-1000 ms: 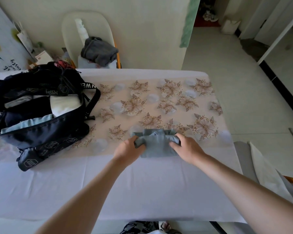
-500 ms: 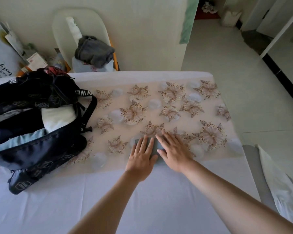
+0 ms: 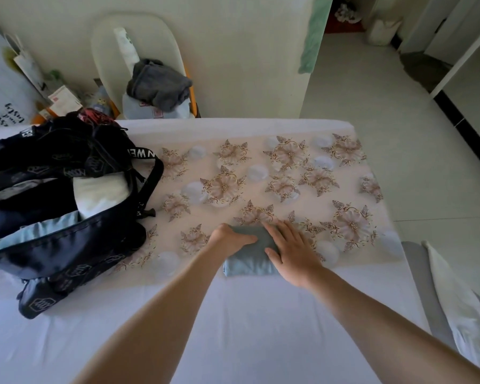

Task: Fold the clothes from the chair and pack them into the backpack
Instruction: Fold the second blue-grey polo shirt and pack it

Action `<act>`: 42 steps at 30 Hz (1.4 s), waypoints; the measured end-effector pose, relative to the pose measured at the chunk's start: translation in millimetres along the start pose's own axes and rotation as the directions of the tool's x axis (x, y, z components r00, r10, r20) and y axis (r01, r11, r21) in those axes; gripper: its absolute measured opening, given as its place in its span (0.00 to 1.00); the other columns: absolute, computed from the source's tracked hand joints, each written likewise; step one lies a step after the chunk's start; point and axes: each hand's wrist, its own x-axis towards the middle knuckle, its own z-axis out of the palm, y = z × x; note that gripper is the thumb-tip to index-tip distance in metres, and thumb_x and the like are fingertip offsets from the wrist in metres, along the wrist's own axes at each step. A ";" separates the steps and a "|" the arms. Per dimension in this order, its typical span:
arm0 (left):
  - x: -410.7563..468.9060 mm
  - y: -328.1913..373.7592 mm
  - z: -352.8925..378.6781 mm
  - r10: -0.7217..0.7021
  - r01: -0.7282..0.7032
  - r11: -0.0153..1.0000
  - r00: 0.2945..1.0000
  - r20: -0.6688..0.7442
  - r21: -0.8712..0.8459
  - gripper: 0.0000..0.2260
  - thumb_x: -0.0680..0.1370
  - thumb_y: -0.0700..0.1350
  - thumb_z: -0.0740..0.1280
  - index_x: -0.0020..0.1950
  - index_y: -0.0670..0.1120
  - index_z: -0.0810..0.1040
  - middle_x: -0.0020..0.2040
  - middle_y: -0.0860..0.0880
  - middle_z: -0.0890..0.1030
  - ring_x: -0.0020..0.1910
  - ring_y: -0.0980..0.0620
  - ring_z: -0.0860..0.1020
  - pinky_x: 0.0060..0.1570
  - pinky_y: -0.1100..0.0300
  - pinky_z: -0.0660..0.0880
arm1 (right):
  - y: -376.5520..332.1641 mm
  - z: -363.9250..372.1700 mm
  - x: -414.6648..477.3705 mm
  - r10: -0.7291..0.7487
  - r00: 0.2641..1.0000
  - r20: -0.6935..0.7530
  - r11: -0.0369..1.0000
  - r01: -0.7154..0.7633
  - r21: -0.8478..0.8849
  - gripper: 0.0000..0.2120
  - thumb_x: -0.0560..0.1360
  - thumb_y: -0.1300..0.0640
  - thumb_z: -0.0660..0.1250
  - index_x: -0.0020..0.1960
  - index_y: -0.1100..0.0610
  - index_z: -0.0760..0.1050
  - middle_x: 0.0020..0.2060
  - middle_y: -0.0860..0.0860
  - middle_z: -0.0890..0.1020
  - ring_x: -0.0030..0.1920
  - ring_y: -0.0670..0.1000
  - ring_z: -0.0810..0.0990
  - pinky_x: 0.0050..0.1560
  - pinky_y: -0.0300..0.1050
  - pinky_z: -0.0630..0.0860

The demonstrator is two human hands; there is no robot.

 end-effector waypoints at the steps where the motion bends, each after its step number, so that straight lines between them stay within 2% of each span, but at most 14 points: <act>1: 0.7 -0.8 -2.3 0.018 -0.018 1.000 1.000 0.020 0.009 0.32 0.66 0.57 0.79 0.64 0.45 0.75 0.54 0.48 0.78 0.50 0.47 0.79 0.49 0.55 0.79 | -0.9 -0.9 -2.8 0.002 1.000 -0.006 1.000 -0.002 0.006 0.32 0.77 0.36 0.42 0.80 0.44 0.47 0.79 0.50 0.54 0.80 0.53 0.46 0.77 0.58 0.52; 5: -14.8 -5.5 -11.4 0.247 -0.247 0.969 0.968 0.035 0.018 0.20 0.68 0.45 0.79 0.58 0.47 0.81 0.50 0.48 0.82 0.45 0.51 0.79 0.47 0.56 0.80 | -5.6 -26.7 -6.7 -0.040 0.997 -0.064 0.999 0.042 0.025 0.29 0.75 0.42 0.65 0.72 0.50 0.61 0.78 0.51 0.56 0.79 0.53 0.50 0.76 0.63 0.51; 9: -50.0 -5.3 -19.1 0.464 -0.465 0.885 0.886 -0.017 -0.041 0.16 0.69 0.38 0.76 0.50 0.57 0.83 0.40 0.57 0.81 0.37 0.55 0.78 0.35 0.61 0.77 | -18.2 -76.8 -4.6 -0.119 0.988 0.095 0.992 0.122 -0.023 0.48 0.64 0.39 0.73 0.78 0.43 0.53 0.76 0.48 0.63 0.71 0.54 0.71 0.67 0.53 0.69; 12: -70.0 -7.1 -21.1 0.510 -0.510 0.860 0.860 -0.031 0.003 0.15 0.69 0.37 0.73 0.46 0.58 0.83 0.38 0.59 0.81 0.32 0.56 0.78 0.34 0.58 0.78 | -29.8 -95.9 -4.7 -0.045 0.964 0.260 0.980 0.092 -0.174 0.35 0.64 0.38 0.72 0.68 0.39 0.67 0.60 0.45 0.80 0.58 0.53 0.80 0.52 0.46 0.75; 14: -77.1 -13.5 -21.3 0.550 -0.545 0.833 0.834 -0.040 0.093 0.16 0.69 0.36 0.70 0.47 0.57 0.81 0.41 0.59 0.80 0.37 0.57 0.78 0.36 0.61 0.77 | -34.1 -91.5 -4.2 -0.071 0.969 0.235 0.965 0.126 -0.230 0.24 0.66 0.39 0.71 0.59 0.45 0.73 0.52 0.47 0.82 0.53 0.54 0.81 0.45 0.45 0.73; 17: -80.1 -23.4 -18.2 0.617 -0.605 0.772 0.787 -0.002 0.195 0.21 0.70 0.37 0.67 0.59 0.55 0.73 0.53 0.57 0.77 0.47 0.55 0.78 0.44 0.58 0.79 | -32.2 -66.2 -8.1 -0.172 0.985 0.017 0.937 0.169 -0.305 0.16 0.70 0.45 0.69 0.55 0.49 0.74 0.49 0.50 0.82 0.50 0.56 0.81 0.43 0.47 0.73; 20: -73.6 -33.2 -1.4 0.662 -0.614 0.660 0.748 0.050 0.434 0.36 0.68 0.50 0.71 0.74 0.53 0.61 0.69 0.53 0.64 0.65 0.52 0.68 0.60 0.56 0.73 | -31.2 -32.6 -21.7 -0.272 0.953 -0.136 0.872 0.185 -0.454 0.16 0.67 0.56 0.71 0.54 0.53 0.76 0.46 0.51 0.79 0.47 0.55 0.78 0.39 0.49 0.76; 23: -65.7 -41.4 26.6 0.696 -0.575 0.485 0.710 0.107 0.659 0.42 0.68 0.58 0.70 0.78 0.50 0.57 0.77 0.51 0.57 0.73 0.48 0.57 0.73 0.49 0.59 | -28.6 -11.3 -36.0 -0.315 0.929 -0.194 0.902 0.229 -0.365 0.22 0.63 0.54 0.75 0.54 0.55 0.73 0.51 0.52 0.76 0.50 0.54 0.77 0.46 0.48 0.78; 26: -60.5 -51.0 45.9 0.650 -0.562 0.506 0.747 0.139 0.654 0.38 0.74 0.54 0.68 0.80 0.48 0.53 0.79 0.50 0.57 0.77 0.49 0.53 0.75 0.51 0.50 | -22.0 -5.2 -48.1 -0.183 0.981 -0.063 0.966 0.168 -0.196 0.37 0.68 0.48 0.73 0.72 0.59 0.64 0.73 0.57 0.65 0.73 0.58 0.65 0.69 0.52 0.68; 28: -61.3 -57.8 50.0 0.667 -0.565 0.497 0.735 0.126 0.659 0.34 0.78 0.49 0.65 0.80 0.47 0.52 0.80 0.50 0.55 0.79 0.49 0.51 0.76 0.53 0.48 | -18.1 -7.2 -53.4 -0.113 0.993 0.041 0.974 0.119 -0.195 0.40 0.74 0.47 0.68 0.79 0.58 0.54 0.79 0.56 0.55 0.79 0.57 0.54 0.77 0.54 0.57; 31: -70.0 -64.6 47.4 0.708 -0.597 0.518 0.701 0.086 0.613 0.28 0.81 0.45 0.62 0.79 0.48 0.57 0.79 0.51 0.59 0.78 0.50 0.56 0.76 0.55 0.52 | -22.0 -16.8 -56.0 -0.157 0.987 0.039 0.960 0.162 -0.229 0.29 0.76 0.52 0.67 0.73 0.55 0.61 0.76 0.54 0.63 0.76 0.56 0.62 0.71 0.56 0.65; 34: -84.7 -70.7 32.4 0.713 -0.589 0.563 0.701 0.019 0.579 0.25 0.80 0.43 0.63 0.76 0.50 0.63 0.75 0.52 0.68 0.74 0.50 0.65 0.72 0.54 0.62 | -38.3 -31.1 -55.3 -0.212 0.976 0.054 0.946 0.219 -0.240 0.21 0.77 0.54 0.64 0.68 0.53 0.64 0.64 0.50 0.75 0.63 0.55 0.75 0.57 0.53 0.75; 38: -109.0 -83.7 -4.6 0.729 -0.545 0.572 0.681 -0.074 0.613 0.22 0.81 0.43 0.62 0.75 0.51 0.64 0.71 0.52 0.72 0.69 0.49 0.70 0.66 0.55 0.67 | -79.7 -52.0 -53.3 -0.245 0.968 0.050 0.941 0.250 -0.227 0.20 0.79 0.56 0.62 0.70 0.52 0.63 0.60 0.51 0.77 0.57 0.56 0.77 0.51 0.50 0.75; 42: -124.4 -90.5 -61.8 0.746 -0.513 0.575 0.649 -0.150 0.638 0.22 0.80 0.43 0.61 0.75 0.50 0.65 0.68 0.51 0.74 0.63 0.46 0.75 0.58 0.53 0.73 | -128.5 -75.4 -35.7 -0.316 0.948 0.024 0.936 0.316 -0.157 0.25 0.79 0.52 0.64 0.71 0.51 0.59 0.63 0.53 0.75 0.59 0.56 0.77 0.54 0.53 0.77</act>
